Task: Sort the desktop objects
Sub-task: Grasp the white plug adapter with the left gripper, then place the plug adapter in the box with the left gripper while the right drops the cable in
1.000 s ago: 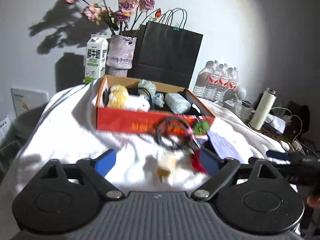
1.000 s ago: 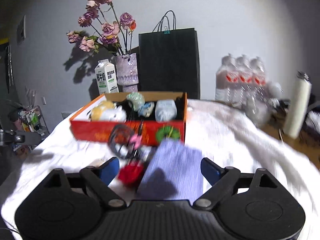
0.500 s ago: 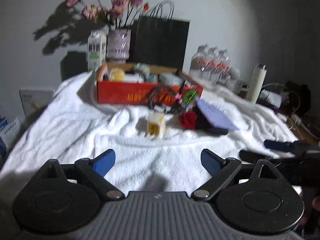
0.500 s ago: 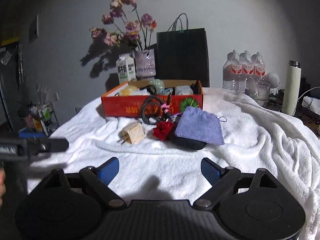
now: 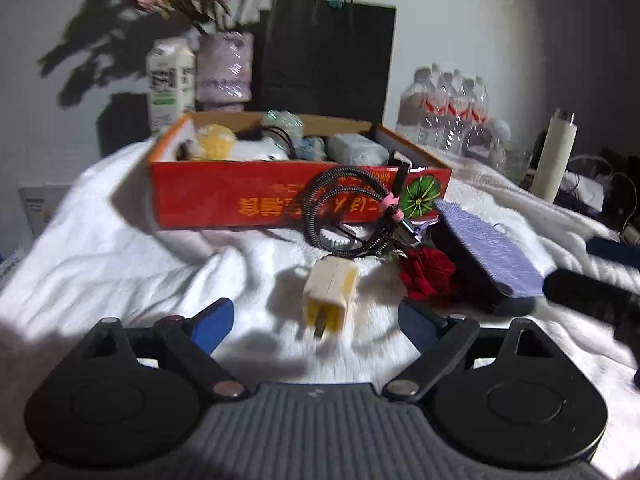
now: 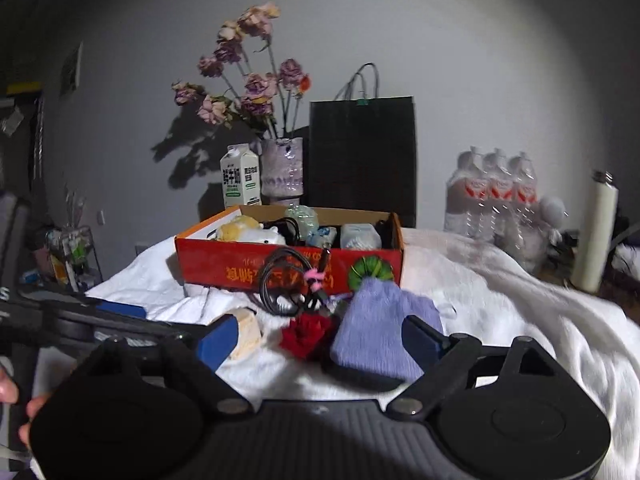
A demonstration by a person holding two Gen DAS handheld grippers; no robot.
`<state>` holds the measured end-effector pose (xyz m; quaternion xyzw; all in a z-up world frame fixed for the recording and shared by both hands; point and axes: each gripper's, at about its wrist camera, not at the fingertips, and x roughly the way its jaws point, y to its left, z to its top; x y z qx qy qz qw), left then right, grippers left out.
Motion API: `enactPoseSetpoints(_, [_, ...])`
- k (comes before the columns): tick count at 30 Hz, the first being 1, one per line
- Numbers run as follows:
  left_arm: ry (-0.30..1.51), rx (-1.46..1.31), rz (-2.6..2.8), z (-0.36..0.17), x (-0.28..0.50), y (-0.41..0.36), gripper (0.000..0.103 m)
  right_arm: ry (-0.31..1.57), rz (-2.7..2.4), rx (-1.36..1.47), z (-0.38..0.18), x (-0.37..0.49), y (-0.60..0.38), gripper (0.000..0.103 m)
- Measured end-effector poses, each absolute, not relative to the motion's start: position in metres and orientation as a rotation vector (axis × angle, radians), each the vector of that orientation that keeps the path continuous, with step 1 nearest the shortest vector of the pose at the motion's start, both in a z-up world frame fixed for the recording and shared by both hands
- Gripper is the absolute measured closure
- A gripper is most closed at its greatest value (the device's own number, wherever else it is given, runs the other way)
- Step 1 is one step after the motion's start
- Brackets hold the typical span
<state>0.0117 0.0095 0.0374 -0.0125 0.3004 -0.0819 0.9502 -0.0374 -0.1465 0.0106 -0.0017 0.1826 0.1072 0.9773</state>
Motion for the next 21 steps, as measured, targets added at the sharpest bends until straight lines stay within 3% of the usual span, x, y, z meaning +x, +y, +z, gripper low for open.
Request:
enactPoseSetpoints(5, [0.612, -0.011, -0.265, 0.020, 0.043, 0.004, 0.014, 0.345, 0.242, -0.016, 0.020, 0.025, -0.143, 0.000])
enactPoseSetpoints(9, [0.655, -0.067, -0.272, 0.010, 0.060, 0.012, 0.022, 0.375, 0.267, -0.083, 0.012, 0.074, -0.133, 0.000])
enactPoseSetpoints(11, [0.655, -0.093, -0.287, 0.009, 0.063, 0.015, 0.036, 0.428, 0.282, -0.052, 0.006, 0.097, -0.130, 0.000])
enactPoseSetpoints(12, [0.661, -0.098, -0.287, 0.008, 0.064, 0.016, 0.058, 0.458, 0.284, -0.019, 0.003, 0.107, -0.130, 0.000])
enactPoseSetpoints(13, [0.675, -0.104, -0.294, 0.006, 0.065, 0.017, 0.069, 0.484, 0.296, 0.018, 0.000, 0.116, -0.131, 0.003])
enactPoseSetpoints(15, [0.682, -0.143, -0.291, 0.004, 0.065, 0.022, 0.069, 0.530, 0.306, 0.071, -0.007, 0.133, -0.131, 0.018])
enactPoseSetpoints(17, [0.681, -0.162, -0.278, 0.004, 0.061, 0.027, 0.070, 0.576, 0.275, 0.016, -0.013, 0.146, -0.121, 0.051])
enactPoseSetpoints(18, [0.681, -0.162, -0.265, 0.006, 0.059, 0.028, 0.070, 0.583, 0.274, -0.035, -0.016, 0.148, -0.113, 0.056])
enactPoseSetpoints(20, [0.680, -0.153, -0.240, 0.008, 0.055, 0.030, 0.070, 0.577, 0.300, -0.098, -0.019, 0.147, -0.101, 0.078])
enactPoseSetpoints(21, [0.684, -0.154, -0.226, 0.011, 0.054, 0.031, 0.070, 0.574, 0.299, -0.113, -0.019, 0.146, -0.096, 0.080])
